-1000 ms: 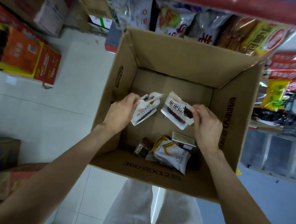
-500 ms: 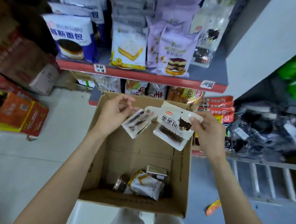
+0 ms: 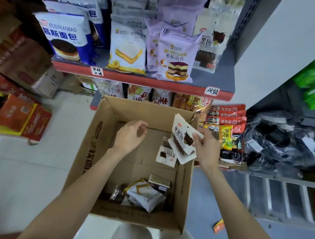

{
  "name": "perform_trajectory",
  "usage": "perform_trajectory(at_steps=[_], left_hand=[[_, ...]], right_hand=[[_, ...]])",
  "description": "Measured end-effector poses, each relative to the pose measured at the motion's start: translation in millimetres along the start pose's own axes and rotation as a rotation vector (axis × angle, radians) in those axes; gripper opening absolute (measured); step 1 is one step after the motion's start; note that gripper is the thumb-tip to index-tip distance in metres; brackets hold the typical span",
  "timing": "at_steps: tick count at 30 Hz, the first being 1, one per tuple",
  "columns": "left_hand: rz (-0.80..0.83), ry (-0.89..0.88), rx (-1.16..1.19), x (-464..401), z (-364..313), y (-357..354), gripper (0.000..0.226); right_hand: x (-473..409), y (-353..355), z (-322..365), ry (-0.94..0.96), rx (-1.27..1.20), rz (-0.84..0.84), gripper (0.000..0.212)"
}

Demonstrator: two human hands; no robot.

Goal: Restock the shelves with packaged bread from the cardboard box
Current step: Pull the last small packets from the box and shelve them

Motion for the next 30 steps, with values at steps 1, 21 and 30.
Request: perform_trajectory(at_steps=[1,21,30], left_hand=[[0.047,0.008,-0.050,-1,7,-13,0.018],[0.547,-0.601,-0.791,-67,106,-251,0.034],[0.658,-0.788,-1.270,-93,104,-343,0.063]], right_hand=[[1,-4,-6,-0.020,-0.038,0.001,0.013],[67,-190,-119,-0.272,0.280,-0.083,0.011],[67,-194,-152,-0.419,0.332,-0.107,0.011]])
Point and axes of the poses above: each hand's wrist, its own x-axis away from the middle knuckle, its own y-axis out of the back of the hand, z = x × y, the point moved 8 cm from there along -x, towards the middle knuckle, and after that the axes turned 11 degrees about z, right-handed, at the moved point
